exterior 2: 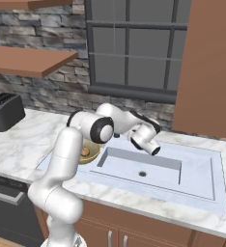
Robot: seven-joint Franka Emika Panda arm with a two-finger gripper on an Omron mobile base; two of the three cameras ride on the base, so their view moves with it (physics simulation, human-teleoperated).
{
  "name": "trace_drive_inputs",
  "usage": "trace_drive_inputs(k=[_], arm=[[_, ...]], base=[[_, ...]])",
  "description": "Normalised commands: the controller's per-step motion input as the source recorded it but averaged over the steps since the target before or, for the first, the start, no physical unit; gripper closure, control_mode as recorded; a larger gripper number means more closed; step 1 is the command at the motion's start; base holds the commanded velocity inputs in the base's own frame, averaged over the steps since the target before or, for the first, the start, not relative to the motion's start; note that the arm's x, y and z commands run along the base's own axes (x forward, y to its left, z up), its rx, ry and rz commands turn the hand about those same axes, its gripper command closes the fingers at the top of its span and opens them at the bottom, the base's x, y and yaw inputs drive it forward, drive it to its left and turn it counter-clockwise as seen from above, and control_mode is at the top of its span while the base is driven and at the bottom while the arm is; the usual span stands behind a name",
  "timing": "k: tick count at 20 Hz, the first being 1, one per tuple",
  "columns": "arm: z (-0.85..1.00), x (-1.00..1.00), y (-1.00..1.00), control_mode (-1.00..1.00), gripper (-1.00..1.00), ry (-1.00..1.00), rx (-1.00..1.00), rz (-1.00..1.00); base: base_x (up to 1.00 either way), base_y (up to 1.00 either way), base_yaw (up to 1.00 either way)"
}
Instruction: Pick the tangerine from the cabinet and place it in the bowl. Then pick the bowl and place it in the sink. Then turn on the sink facuet.
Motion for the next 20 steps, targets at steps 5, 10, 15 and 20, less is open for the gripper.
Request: trace_drive_inputs(k=[5,10,15,20], arm=[[0.0,0.0,-0.58,-1.0,1.0,0.08,0.19,-0.03],[0.04,0.0,-0.77,-1.0,1.0,0.06,0.23,-0.06],[0.01,0.0,-0.8,-1.0,1.0,0.08,0.23,-0.07],[0.0,0.0,-0.82,-1.0,1.0,0.08,0.23,-0.06]], base=[[0.0,0.0,0.0],[0.0,0.0,0.0],[0.0,0.0,0.0],[0.0,0.0,0.0]])
